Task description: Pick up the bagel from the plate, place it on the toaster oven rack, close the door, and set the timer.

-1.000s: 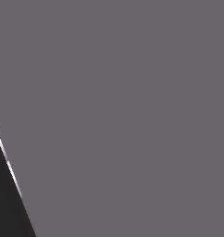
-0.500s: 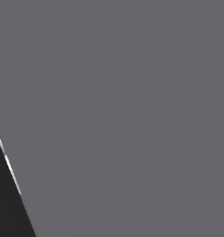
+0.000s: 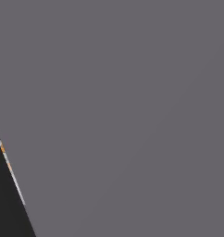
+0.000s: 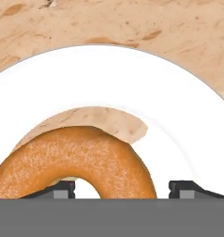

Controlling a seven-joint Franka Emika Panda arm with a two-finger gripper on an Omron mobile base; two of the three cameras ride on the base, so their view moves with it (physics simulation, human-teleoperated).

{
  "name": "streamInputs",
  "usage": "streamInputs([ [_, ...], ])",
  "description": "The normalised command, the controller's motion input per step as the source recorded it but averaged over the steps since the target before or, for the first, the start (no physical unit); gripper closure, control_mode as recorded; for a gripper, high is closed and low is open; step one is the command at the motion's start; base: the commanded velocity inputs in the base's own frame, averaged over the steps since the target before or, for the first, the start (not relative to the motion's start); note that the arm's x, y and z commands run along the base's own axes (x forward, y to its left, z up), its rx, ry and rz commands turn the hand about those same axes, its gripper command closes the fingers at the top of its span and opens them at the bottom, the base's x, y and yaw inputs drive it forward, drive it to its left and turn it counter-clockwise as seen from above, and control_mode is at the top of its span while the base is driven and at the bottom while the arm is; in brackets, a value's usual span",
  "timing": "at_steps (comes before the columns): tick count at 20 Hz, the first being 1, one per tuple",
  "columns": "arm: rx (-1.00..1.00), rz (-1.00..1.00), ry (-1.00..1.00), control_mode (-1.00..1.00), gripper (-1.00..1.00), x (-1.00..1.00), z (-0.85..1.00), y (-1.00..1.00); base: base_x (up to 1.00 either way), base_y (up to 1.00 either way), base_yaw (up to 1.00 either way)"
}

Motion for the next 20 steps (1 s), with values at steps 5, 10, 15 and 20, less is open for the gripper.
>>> streamInputs([
  [5,0.0,0.0,0.01,-1.0,1.0,-0.03,-0.1,-0.03,0.0,0.0,0.0],
  [10,0.0,0.0,-0.04,-1.0,1.0,-0.33,0.18,-0.4,0.0,0.0,0.0],
  [15,0.01,0.0,-0.09,-1.0,1.0,-0.47,0.51,-0.58,0.0,0.0,0.0],
  [20,0.0,0.0,-0.14,-1.0,1.0,-0.71,0.7,-0.56,0.0,0.0,0.0],
])
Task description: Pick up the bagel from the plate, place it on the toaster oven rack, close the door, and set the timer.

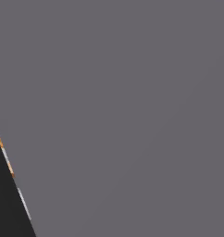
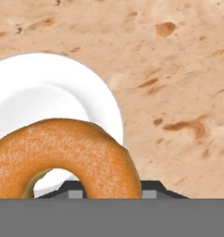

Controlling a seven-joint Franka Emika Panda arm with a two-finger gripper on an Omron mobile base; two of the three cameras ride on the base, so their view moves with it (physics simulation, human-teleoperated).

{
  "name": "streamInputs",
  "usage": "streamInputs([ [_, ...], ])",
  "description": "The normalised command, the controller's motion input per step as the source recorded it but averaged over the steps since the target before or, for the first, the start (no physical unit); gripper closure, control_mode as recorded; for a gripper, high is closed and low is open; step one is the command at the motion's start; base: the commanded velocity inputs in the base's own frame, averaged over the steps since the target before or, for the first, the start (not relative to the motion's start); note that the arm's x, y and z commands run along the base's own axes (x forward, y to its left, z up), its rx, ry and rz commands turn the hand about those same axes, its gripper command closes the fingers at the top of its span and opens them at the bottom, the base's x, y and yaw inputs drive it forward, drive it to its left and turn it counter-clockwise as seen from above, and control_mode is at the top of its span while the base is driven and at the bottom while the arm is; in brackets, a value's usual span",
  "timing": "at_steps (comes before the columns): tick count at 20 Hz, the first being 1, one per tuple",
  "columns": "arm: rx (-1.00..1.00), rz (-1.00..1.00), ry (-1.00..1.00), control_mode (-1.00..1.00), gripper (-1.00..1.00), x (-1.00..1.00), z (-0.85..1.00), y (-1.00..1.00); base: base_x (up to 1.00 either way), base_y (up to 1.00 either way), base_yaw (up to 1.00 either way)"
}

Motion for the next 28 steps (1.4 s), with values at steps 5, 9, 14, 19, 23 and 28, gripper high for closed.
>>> streamInputs([
  [5,0.03,0.04,-0.09,-1.0,1.0,-0.74,0.87,-0.57,0.0,0.0,0.0],
  [9,0.04,0.06,-0.05,-1.0,1.0,-0.57,0.93,-0.82,0.0,0.0,0.0],
  [14,0.01,0.02,-0.01,-1.0,1.0,-0.32,0.63,-0.96,0.0,0.0,0.0],
  [19,-0.01,0.0,-0.06,-1.0,1.0,-0.13,0.26,-1.0,0.0,0.0,0.0],
  [23,-0.02,0.0,-0.04,-1.0,1.0,-0.04,0.16,-1.0,0.0,0.0,0.0],
  [28,-0.01,0.01,-0.05,-1.0,1.0,0.0,0.03,-1.0,0.0,0.0,0.0],
])
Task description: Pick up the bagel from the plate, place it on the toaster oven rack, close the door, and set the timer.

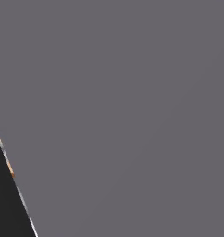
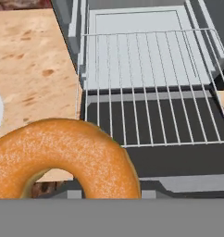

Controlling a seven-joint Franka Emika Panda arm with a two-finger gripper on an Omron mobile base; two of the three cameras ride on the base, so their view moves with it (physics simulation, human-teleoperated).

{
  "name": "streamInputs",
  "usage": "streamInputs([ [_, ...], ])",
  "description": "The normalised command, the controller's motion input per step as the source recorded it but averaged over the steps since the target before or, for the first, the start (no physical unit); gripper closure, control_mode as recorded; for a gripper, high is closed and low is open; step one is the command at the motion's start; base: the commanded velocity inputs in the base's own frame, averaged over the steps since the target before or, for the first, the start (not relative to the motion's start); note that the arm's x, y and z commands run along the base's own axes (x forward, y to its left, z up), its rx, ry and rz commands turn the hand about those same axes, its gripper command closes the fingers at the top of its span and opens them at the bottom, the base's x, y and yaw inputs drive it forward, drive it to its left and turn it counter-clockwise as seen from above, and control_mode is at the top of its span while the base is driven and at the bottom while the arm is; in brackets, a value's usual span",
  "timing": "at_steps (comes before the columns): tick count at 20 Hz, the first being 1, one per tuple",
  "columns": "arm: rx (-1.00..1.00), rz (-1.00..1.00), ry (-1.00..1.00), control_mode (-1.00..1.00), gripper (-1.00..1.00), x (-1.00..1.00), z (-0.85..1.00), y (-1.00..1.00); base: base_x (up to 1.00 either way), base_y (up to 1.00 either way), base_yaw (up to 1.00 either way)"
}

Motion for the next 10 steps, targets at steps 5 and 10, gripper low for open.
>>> streamInputs([
  [5,0.0,0.0,-0.09,-1.0,1.0,0.07,0.0,-0.8,0.0,0.0,0.0],
  [10,0.0,0.0,-0.09,-1.0,1.0,0.3,-0.08,-0.38,0.0,0.0,0.0],
])
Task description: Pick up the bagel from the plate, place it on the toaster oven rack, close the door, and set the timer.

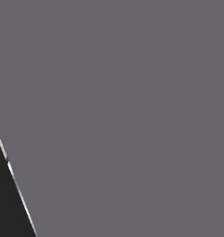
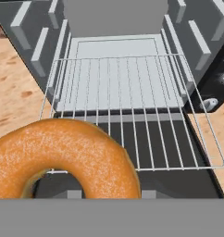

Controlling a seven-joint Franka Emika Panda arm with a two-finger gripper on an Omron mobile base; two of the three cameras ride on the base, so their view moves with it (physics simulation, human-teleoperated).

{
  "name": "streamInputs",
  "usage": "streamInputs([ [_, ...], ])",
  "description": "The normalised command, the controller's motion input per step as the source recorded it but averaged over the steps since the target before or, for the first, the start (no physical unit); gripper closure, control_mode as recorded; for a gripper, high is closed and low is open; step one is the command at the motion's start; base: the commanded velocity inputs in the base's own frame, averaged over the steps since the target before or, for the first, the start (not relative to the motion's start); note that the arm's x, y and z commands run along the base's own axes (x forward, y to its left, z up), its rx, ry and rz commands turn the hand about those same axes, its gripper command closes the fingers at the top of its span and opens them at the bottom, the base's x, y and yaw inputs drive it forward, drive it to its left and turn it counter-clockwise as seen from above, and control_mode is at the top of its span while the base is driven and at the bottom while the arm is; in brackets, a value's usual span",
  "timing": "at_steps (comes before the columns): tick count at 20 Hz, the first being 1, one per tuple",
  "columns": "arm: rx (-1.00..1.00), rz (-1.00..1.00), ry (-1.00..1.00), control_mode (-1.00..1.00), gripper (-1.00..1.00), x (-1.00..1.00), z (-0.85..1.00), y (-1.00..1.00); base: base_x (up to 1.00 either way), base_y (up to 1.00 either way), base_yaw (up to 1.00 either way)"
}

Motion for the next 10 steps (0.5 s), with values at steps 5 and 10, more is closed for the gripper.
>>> streamInputs([
  [5,0.0,0.0,-0.01,-1.0,1.0,0.28,-0.14,-0.12,0.0,0.0,0.0],
  [10,0.0,0.0,0.03,-1.0,1.0,0.23,-0.21,-0.03,0.0,0.0,0.0],
])
